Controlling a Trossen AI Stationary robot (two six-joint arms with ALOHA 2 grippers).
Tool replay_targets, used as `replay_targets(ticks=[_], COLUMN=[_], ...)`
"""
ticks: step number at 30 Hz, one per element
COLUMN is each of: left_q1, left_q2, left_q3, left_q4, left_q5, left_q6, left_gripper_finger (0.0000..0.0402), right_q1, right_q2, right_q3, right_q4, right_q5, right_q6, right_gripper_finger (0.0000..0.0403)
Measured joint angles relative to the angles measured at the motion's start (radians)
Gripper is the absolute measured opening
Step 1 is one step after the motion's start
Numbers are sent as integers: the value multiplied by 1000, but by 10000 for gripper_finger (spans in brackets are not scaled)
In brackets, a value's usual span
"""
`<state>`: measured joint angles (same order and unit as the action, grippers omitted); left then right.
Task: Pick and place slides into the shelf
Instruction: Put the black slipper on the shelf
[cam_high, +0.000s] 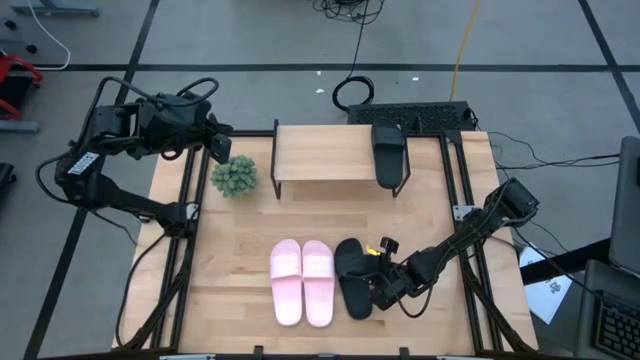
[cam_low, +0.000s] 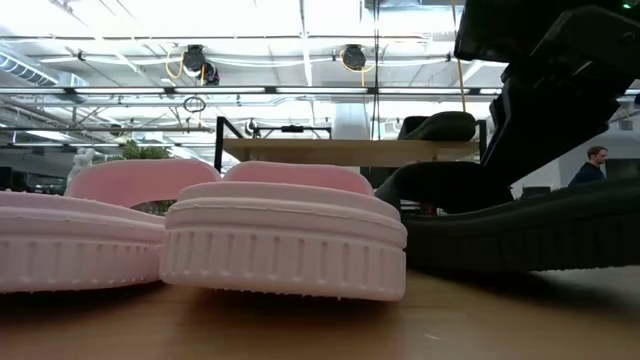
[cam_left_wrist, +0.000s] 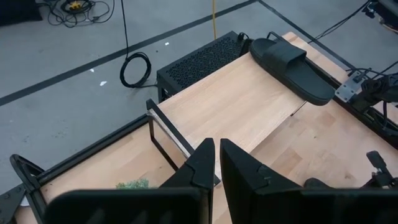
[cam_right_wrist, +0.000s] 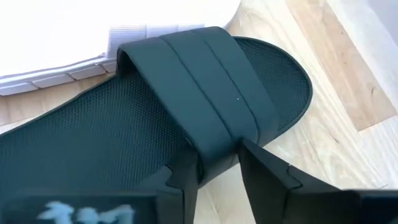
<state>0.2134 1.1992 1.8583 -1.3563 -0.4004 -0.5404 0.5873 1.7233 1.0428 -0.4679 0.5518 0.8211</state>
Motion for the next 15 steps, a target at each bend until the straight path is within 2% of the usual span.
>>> replay_targets(ticks=[6, 15], left_q1=[0, 0], left_q2=[0, 0], left_q3=[0, 0], left_q4=[0, 0], left_q5=[1, 8], left_q6=[-11, -8], left_gripper_finger=[26, 26], right_q1=[-2, -22], right_q2=[0, 6], right_q3=[0, -2], right_q4=[0, 27], right_q5=[33, 113], right_q6=[-3, 4], right_gripper_finger=[65, 40])
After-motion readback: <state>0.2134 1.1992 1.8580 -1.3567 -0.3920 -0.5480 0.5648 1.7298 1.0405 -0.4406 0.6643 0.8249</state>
